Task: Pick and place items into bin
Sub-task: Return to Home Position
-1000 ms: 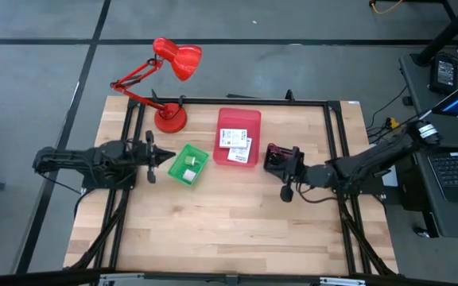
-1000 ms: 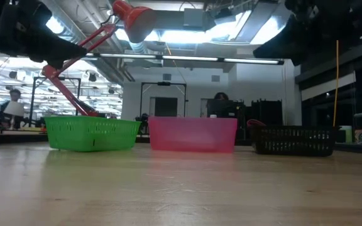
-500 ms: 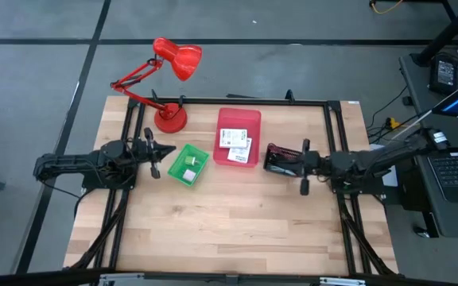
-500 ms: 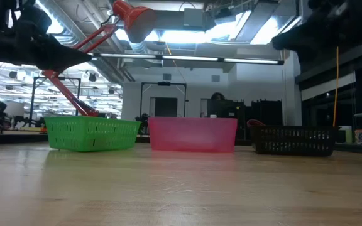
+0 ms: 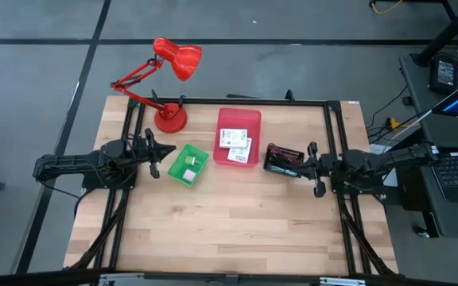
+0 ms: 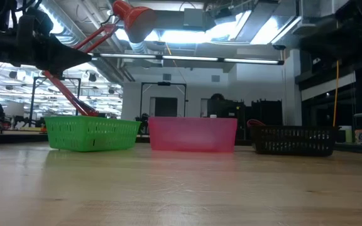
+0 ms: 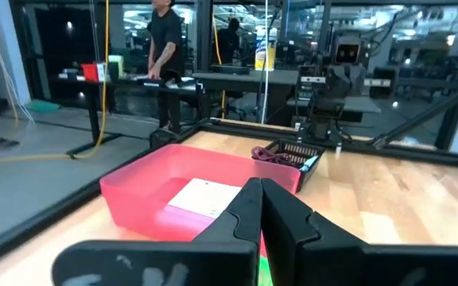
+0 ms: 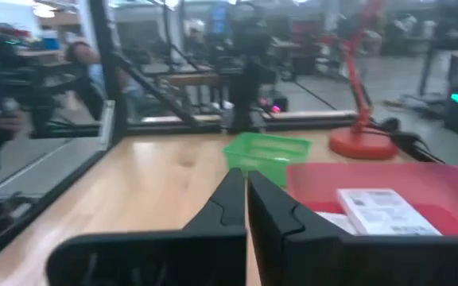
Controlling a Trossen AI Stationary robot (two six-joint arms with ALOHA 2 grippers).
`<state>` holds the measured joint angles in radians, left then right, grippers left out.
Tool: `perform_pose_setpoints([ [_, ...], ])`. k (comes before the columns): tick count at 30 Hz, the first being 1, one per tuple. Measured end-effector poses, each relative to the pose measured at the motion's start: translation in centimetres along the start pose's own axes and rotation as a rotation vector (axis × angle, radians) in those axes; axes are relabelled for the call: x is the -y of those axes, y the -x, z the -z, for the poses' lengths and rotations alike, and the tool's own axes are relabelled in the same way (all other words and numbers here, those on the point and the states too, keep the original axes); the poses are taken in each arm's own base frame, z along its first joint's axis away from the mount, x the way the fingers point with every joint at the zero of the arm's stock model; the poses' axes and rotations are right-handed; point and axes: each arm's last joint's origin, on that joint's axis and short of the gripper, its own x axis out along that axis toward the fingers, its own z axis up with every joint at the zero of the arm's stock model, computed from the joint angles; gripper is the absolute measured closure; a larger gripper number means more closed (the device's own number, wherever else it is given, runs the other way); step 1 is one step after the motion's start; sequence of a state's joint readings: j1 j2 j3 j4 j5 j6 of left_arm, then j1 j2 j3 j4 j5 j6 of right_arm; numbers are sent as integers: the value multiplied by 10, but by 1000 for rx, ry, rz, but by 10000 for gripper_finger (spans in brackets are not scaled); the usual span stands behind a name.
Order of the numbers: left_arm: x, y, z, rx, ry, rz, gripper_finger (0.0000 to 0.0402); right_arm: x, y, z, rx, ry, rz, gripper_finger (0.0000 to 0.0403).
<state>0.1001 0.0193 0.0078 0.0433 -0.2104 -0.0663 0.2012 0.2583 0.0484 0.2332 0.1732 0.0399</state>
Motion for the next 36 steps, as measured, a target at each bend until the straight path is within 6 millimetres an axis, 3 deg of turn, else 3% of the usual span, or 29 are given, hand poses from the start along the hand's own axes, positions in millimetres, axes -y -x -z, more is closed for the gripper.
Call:
perform_pose_setpoints([
  [6,0,0,0,0,86,-2,400,-2,1,13,-24,45,-93,403],
  [15,0,0,0,0,88,-3,400,-2,2,19,-98,-207,-94,403],
  [36,0,0,0,0,87,-5,400,-2,6,16,-70,-150,-121,402],
])
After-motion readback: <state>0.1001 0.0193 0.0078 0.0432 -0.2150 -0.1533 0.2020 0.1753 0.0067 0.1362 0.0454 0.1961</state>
